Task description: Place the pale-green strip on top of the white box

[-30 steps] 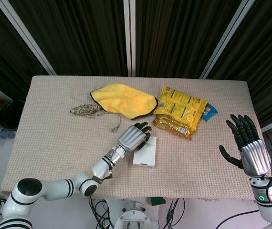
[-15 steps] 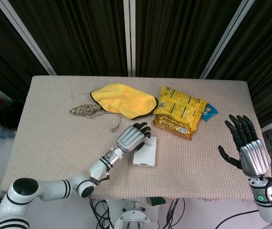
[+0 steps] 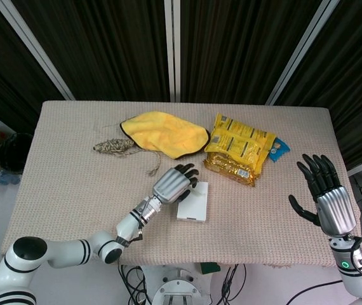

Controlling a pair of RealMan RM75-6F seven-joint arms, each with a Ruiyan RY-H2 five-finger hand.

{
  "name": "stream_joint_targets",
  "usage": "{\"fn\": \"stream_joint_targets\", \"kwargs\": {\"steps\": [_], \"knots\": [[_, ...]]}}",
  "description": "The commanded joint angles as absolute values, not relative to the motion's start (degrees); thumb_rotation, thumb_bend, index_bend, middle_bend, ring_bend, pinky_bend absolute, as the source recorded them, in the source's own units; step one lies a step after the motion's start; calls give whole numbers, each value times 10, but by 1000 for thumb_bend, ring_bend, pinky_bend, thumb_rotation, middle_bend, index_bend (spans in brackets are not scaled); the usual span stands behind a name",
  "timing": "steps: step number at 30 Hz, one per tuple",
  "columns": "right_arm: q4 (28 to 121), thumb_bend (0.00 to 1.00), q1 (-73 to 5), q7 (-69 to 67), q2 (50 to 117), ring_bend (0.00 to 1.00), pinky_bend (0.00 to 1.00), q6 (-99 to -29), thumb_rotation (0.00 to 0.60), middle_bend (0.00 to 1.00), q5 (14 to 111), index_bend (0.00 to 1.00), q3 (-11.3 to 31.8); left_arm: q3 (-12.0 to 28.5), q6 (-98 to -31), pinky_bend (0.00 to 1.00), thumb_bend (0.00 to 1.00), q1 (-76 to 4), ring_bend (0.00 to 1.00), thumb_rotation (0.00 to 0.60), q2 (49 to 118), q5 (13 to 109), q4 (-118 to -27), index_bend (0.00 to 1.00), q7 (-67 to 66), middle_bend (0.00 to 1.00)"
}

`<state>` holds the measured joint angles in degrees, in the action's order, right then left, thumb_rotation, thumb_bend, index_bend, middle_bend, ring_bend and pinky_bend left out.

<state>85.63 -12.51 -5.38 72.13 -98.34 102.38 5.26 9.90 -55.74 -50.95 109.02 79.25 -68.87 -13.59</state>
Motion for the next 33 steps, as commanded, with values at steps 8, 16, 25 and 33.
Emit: {"fn": "stream_joint_targets", "kwargs": {"steps": [8,16,25,33], "knots": [[854,317,-126,-51,725,0,0,-980,600,0,1023,0,52,96,-560,303,413,-507,148,600,1085,795,-695,494,-136,263],[857,318,-128,-46,725,0,0,-978,600,0,1028,0,50,93,-573,303,414,-498,148,600,1072,799,-713,502,-141,263],[861,320,-145,-24,714,0,0,-941,600,0,1055,0,33,93,-639,303,359,-446,148,600,1006,790,-770,500,-167,263],[891,560,-182,55,675,0,0,-825,600,0,1065,114,5,95,-699,303,177,-373,148,600,911,751,-808,466,-176,263]]}}
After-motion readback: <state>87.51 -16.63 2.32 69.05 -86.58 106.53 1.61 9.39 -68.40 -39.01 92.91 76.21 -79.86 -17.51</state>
